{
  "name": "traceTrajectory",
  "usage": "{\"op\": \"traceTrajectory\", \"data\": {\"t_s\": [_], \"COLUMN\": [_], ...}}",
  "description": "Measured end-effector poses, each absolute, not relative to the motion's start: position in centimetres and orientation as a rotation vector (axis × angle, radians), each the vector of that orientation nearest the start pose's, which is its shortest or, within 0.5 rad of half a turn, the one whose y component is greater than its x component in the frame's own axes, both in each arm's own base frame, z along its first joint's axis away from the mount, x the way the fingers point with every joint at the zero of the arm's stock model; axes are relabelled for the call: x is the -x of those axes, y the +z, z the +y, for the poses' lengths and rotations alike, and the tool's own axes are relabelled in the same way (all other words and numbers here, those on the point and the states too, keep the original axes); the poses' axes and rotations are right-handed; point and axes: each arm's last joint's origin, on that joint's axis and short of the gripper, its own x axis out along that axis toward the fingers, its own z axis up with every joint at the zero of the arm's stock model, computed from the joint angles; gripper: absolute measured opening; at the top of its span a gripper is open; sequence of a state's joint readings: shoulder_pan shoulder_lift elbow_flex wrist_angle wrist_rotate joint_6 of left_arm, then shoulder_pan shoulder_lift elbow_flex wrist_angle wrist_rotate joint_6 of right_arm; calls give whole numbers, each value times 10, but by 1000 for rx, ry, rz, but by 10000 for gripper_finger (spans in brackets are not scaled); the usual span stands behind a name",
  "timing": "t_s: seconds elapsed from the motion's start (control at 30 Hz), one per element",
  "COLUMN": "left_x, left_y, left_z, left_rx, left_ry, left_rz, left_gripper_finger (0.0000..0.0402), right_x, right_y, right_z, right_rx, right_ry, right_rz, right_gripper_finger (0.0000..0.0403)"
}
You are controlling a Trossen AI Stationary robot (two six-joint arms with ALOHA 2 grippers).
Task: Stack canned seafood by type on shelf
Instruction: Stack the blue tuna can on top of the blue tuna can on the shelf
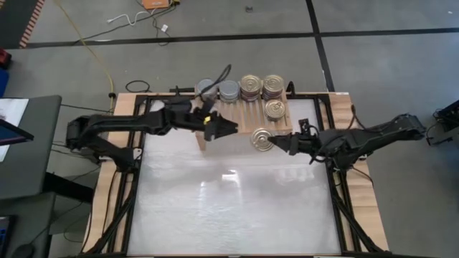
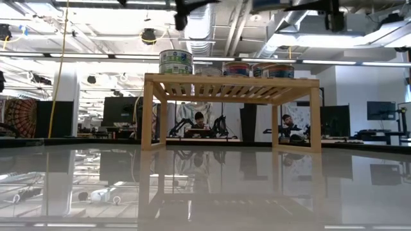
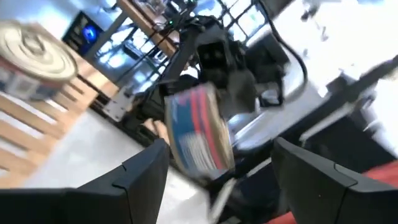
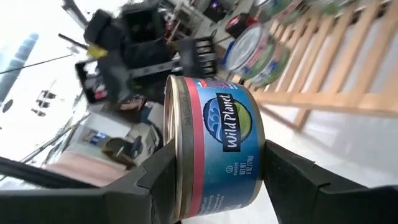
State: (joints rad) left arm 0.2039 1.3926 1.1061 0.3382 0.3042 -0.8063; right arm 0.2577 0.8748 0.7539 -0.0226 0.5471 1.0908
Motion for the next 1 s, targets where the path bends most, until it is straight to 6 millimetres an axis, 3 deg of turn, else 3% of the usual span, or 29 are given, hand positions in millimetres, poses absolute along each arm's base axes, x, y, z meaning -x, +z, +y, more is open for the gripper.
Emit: {"op": "traceTrajectory", "data": {"t_s": [0.27,0.47,0.7,0.87,1.0], "left_x": [-265,-236,-214,-211,-208], "left_y": [380,379,369,365,357], "left_z": [47,44,45,44,44], "left_rx": [462,324,200,130,105], "left_ry": [-40,68,275,227,198], "left_rz": [74,205,377,429,347], "left_gripper_finger": [271,271,271,271,271], "right_x": [-149,-126,-120,-120,-127], "right_y": [328,330,328,314,311], "right_z": [21,4,-13,-22,-27], "right_rx": [-1068,-1158,-1177,-1251,-1271], "right_ry": [-463,-572,-699,-829,-871], "right_rz": [-70,-160,-237,-186,-181], "right_gripper_finger": [224,224,224,224,224]}}
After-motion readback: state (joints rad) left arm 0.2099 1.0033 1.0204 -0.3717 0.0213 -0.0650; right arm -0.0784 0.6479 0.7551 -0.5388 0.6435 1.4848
